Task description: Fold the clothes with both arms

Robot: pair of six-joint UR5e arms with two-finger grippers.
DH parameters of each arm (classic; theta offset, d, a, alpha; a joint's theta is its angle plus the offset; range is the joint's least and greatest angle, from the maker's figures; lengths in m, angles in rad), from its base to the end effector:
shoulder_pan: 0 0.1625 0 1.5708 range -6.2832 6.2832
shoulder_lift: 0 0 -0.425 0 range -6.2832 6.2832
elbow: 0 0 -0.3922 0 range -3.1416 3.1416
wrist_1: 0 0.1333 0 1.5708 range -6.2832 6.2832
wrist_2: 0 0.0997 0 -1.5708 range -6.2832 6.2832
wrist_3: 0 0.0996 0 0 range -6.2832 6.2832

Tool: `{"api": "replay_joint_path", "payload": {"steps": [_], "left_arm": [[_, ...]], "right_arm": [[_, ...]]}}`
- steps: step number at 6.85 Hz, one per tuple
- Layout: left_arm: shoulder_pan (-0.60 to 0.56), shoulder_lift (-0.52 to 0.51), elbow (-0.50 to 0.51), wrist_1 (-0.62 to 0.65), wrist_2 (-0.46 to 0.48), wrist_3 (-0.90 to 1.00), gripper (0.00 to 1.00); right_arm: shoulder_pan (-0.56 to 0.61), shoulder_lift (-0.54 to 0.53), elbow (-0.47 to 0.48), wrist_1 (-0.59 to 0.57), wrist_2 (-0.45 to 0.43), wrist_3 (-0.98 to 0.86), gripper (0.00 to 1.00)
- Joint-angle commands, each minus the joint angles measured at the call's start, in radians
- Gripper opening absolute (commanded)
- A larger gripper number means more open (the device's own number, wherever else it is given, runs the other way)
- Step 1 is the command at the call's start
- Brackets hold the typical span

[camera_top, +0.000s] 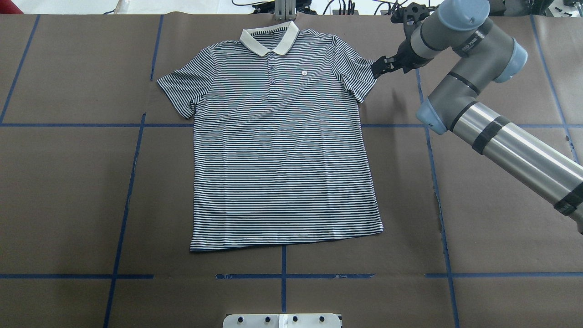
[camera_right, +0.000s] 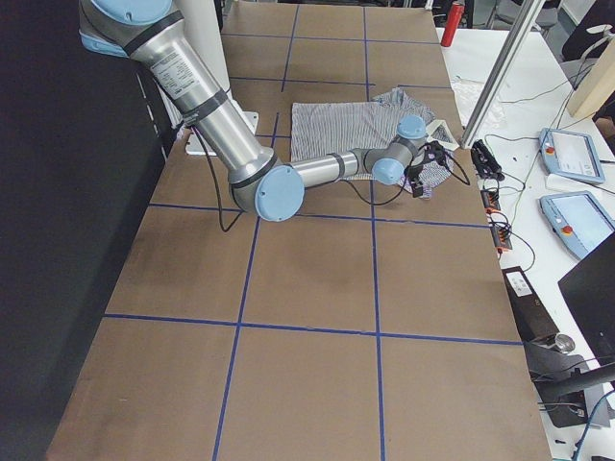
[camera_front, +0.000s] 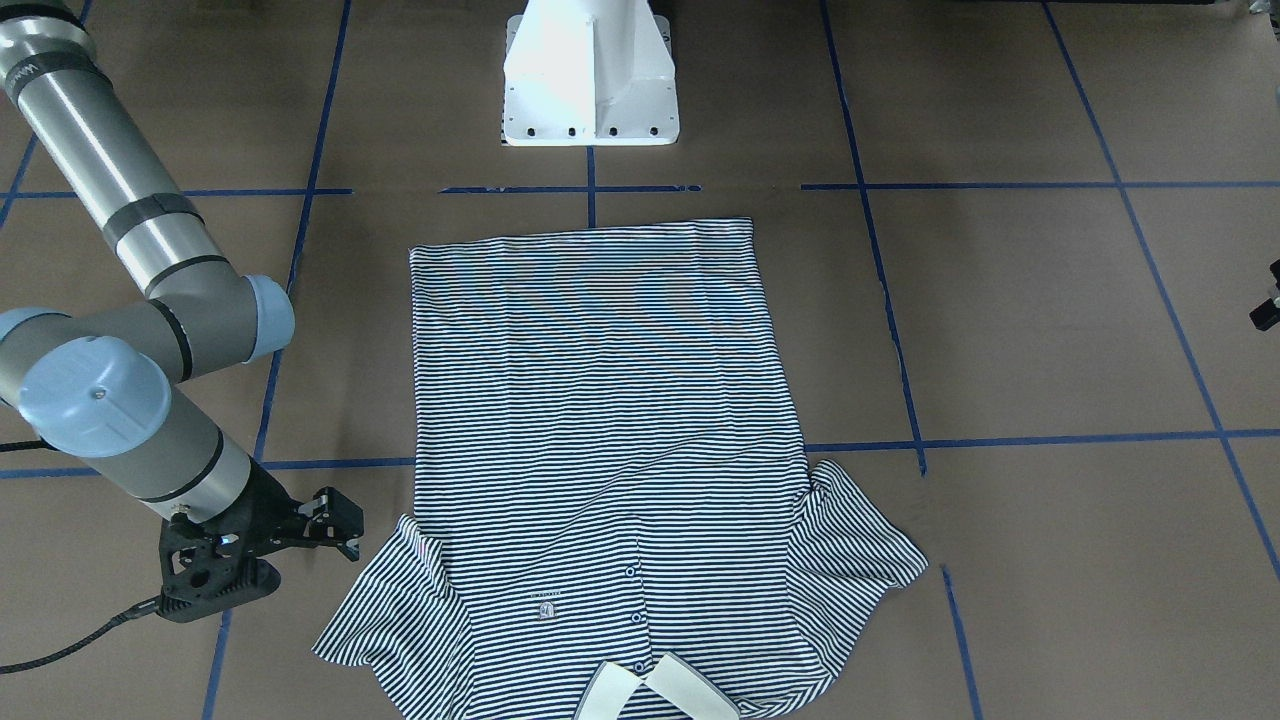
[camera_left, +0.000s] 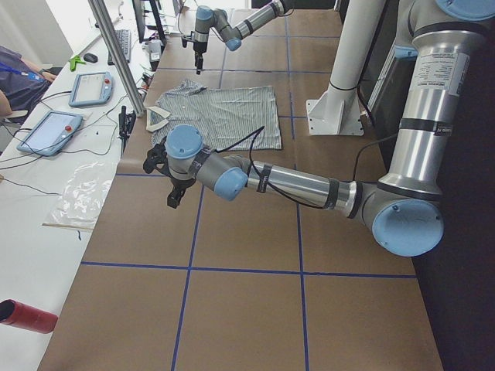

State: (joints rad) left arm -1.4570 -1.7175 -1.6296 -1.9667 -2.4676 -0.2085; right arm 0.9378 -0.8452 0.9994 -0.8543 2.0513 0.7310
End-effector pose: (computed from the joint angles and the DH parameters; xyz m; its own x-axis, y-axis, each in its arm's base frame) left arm 0.0089 -0.5661 0.4977 0.5769 0.3295 -0.7474 0.0264 0.9070 0.4202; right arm -0.4037 -0.6977 0.4009 0.6311 -0.2559 0.7323 -0.0539 0.9272 0.3706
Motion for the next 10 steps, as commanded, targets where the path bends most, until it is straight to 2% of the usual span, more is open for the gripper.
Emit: {"api": "replay_joint_path", "payload": {"steps": [1,4,7,9,10], "left_arm": [[0.003,0.001,0.005,-0.034,0.009,-0.002,1.00],[0.003,0.003,0.000,-0.034,0.006,-0.005,1.00],[0.003,0.007,-0.003,-0.035,-0.001,-0.003,1.00],[0.003,0.007,-0.003,-0.037,-0.001,-0.003,1.00],[0.001,0.007,-0.003,-0.037,-0.001,-0.003,1.00]], "right_arm": [[-0.008,0.079,-0.146,0.055,-0.051,0.011,0.93],[-0.008,0.135,-0.237,0.054,-0.108,0.010,0.88],[-0.008,0.150,-0.271,0.054,-0.123,0.010,0.77],[-0.008,0.150,-0.278,0.054,-0.123,0.010,0.62],[-0.008,0.150,-0.281,0.052,-0.123,0.010,0.41]]}}
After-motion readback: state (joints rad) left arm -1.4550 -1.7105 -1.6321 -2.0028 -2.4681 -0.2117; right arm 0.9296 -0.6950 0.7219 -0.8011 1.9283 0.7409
